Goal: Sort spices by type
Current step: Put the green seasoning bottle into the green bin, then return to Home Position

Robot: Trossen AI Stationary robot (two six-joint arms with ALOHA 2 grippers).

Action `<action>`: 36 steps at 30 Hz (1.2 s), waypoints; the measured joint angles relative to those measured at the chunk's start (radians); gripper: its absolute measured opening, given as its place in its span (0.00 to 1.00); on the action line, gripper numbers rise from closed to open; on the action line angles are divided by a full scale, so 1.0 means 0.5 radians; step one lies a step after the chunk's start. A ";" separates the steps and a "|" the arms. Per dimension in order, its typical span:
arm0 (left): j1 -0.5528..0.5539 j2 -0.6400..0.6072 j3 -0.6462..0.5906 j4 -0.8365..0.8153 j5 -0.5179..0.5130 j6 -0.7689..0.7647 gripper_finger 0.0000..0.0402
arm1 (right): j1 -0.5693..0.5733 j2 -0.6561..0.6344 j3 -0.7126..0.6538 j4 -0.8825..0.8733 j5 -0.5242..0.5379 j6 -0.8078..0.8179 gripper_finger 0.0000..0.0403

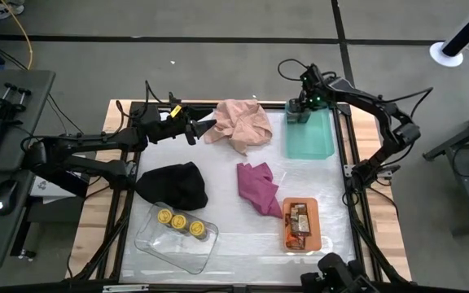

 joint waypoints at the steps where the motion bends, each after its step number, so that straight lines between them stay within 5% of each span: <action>1: 0.000 0.000 0.000 0.000 0.000 0.001 0.82 | 0.000 -0.002 0.012 -0.020 0.000 -0.005 0.70; 22: 0.000 0.000 0.000 0.000 -0.037 0.005 0.82 | -0.092 -0.005 0.479 -0.234 -0.004 -0.267 0.70; 30: -0.012 0.001 -0.001 0.000 0.269 -0.039 0.82 | -0.008 -0.046 0.541 -0.313 -0.348 -0.300 0.70; 36: -0.020 0.000 -0.001 0.000 0.465 -0.051 0.82 | 0.170 -0.276 0.436 -0.482 -0.378 -0.287 0.70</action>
